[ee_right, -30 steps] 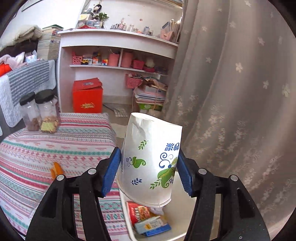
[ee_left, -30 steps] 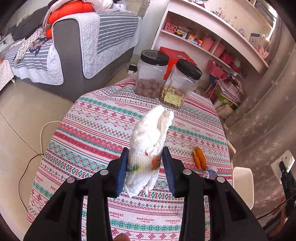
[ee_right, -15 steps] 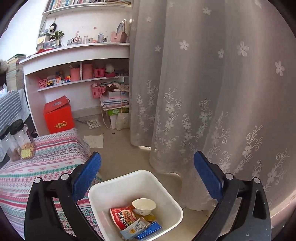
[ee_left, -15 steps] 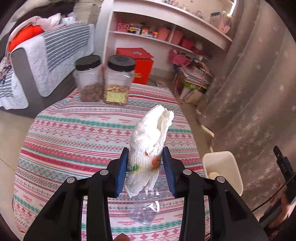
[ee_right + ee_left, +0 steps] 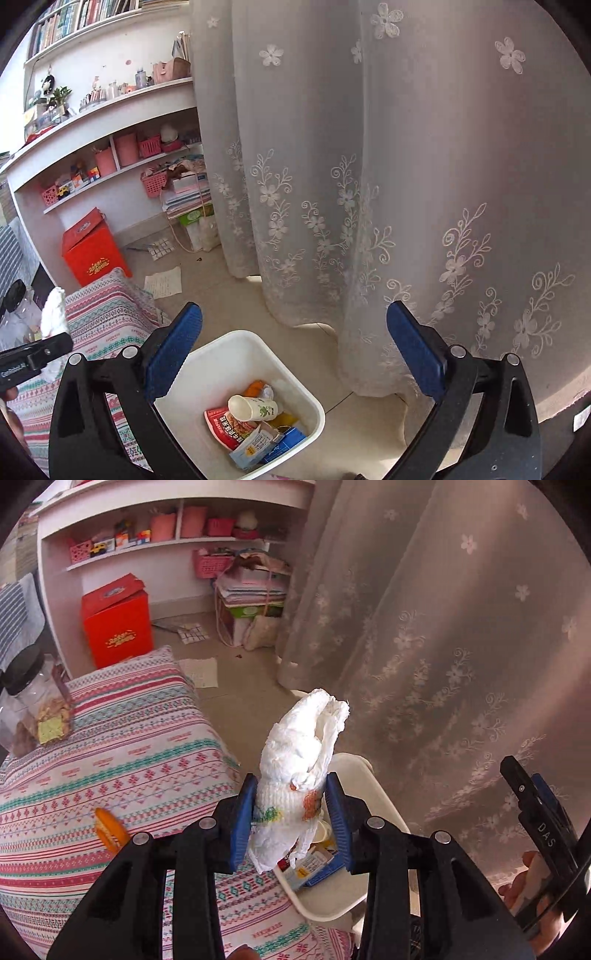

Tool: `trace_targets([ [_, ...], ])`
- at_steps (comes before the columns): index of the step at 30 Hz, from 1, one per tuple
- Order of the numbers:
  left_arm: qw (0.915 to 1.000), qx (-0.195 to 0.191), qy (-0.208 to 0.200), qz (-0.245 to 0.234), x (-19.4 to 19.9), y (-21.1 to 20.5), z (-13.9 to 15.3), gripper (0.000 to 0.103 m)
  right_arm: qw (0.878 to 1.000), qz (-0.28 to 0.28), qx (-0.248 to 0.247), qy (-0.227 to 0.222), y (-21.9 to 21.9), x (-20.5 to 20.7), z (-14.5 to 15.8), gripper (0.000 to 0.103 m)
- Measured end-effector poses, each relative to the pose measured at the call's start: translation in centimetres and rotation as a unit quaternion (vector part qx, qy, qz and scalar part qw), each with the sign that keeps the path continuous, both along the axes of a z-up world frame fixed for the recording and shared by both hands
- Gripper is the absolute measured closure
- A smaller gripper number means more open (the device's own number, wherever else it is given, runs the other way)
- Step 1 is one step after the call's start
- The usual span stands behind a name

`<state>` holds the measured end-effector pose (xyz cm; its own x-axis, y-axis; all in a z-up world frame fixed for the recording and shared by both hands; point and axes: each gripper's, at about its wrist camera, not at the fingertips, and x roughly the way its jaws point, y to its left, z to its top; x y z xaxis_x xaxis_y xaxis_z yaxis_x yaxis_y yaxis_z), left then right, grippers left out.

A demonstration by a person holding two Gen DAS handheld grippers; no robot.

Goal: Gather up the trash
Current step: 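Release the white tissue into the bin with the left tool, then grasp the clear plastic bottle with the left tool while the right tool grasps the orange peel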

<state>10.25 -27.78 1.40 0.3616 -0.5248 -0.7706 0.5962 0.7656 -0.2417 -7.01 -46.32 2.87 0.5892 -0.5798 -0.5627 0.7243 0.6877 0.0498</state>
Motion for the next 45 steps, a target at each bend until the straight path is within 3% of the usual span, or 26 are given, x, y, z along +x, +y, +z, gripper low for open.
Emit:
trace_targets([
  [3, 0.9995, 0.002, 0.027, -0.014, 0.2, -2.2, -1.2, 0.064, 1.000, -0.002, 0.000, -0.001, -0.3, -0.1, 0.1, 0.007],
  [6, 0.9985, -0.001, 0.052, -0.017, 0.1, -2.9, -2.1, 0.048, 1.000, -0.001, 0.002, 0.004, -0.3, 0.1, 0.0, 0.007],
  [9, 0.9983, -0.009, 0.056, -0.017, 0.1, -2.1, -2.0, 0.044, 1.000, 0.006, 0.001, 0.007, 0.0, 0.4, 0.0, 0.007],
  [12, 0.9989, 0.014, 0.044, -0.012, 0.0, -0.3, -1.9, 0.039, 1.000, 0.019, 0.002, 0.008, 0.4, 0.7, 0.1, 0.007],
  [15, 0.9976, 0.066, 0.023, 0.000, 0.1, 2.6, -2.0, 0.038, 0.999, 0.045, 0.009, 0.014, 1.4, 1.4, 0.0, 0.007],
  [18, 0.9920, 0.120, 0.029, 0.025, 1.0, 6.7, -3.0, 0.037, 0.997, 0.076, 0.009, 0.024, 2.8, 2.2, 0.0, 0.007],
  [22, 0.9737, 0.207, 0.070, 0.063, 2.6, 11.6, -5.9, 0.037, 0.991, 0.123, 0.024, 0.036, 4.7, 3.5, -0.3, 0.007],
  [26, 0.9586, 0.245, 0.122, 0.078, 3.0, 14.9, -9.7, 0.037, 0.986, 0.155, 0.034, 0.049, 6.4, 4.8, -0.5, 0.007],
  [31, 0.9500, 0.260, 0.159, 0.067, 2.5, 14.9, -13.7, 0.037, 0.981, 0.177, 0.041, 0.067, 7.6, 6.0, -1.1, 0.007],
  [38, 0.9466, 0.271, 0.163, 0.062, 3.4, 13.0, -16.3, 0.037, 0.978, 0.181, 0.056, 0.084, 8.6, 7.5, -2.0, 0.007],
  [43, 0.9539, 0.262, 0.134, 0.058, 2.8, 13.7, -15.7, 0.039, 0.972, 0.195, 0.085, 0.099, 9.8, 9.4, -3.1, 0.007],
  [45, 0.9617, 0.227, 0.131, 0.080, 2.6, 15.9, -14.2, 0.040, 0.968, 0.206, 0.091, 0.109, 10.9, 10.6, -3.8, 0.007],
])
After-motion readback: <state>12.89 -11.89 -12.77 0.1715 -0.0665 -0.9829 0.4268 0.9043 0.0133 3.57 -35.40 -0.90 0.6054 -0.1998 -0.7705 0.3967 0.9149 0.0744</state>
